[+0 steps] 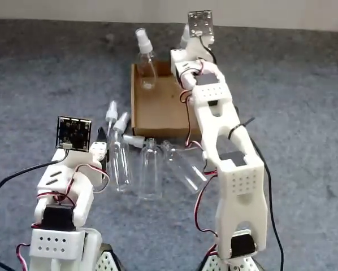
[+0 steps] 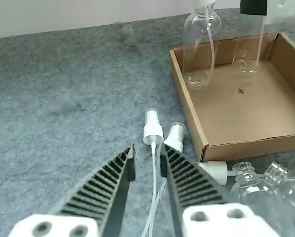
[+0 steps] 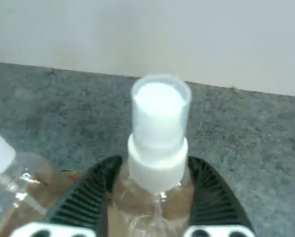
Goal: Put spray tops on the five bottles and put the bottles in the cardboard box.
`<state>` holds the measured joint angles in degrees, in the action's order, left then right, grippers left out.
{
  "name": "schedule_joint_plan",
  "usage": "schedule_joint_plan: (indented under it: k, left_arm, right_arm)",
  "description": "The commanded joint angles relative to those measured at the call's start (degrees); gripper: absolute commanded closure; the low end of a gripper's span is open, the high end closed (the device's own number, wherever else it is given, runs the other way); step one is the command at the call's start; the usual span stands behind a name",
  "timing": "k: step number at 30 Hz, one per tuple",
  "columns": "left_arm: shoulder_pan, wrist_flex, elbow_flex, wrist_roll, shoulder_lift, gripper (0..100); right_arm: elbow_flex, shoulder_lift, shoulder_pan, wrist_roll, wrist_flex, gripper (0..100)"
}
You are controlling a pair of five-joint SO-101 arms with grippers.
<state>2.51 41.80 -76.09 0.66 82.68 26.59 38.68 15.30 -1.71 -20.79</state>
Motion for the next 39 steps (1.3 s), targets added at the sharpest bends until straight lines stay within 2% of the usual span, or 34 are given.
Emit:
schedule_joint_plan:
  k: [1,9,18,30,35,39]
  left_arm:
    - [0.4,-1.23,0.13,-0.53,-0.04,95]
    - [0.4,-1.23,0.13,-0.53,-0.04,95]
    - [0.4,-1.23,0.13,-0.53,-0.04,95]
    - [0.4,-1.23,0.13,-0.53,-0.04,95]
    - [0.4,-1.23,0.13,-0.53,-0.04,95]
    - [0.4,-1.23,0.13,-0.53,-0.04,95]
  right_arm:
    - [3.12,-1.27,1.01,1.14,-0.22,86.5]
    - [3.12,-1.27,0.92,1.05,-0.22,86.1]
    - [3.12,-1.27,1.1,1.05,-2.24,74.8]
    - [3.12,-1.54,1.19,1.32,-2.42,74.5]
    - [3.21,-1.63,1.27,7.03,-5.49,74.5]
    - [3.21,-1.45,1.19,6.95,-5.93,74.5]
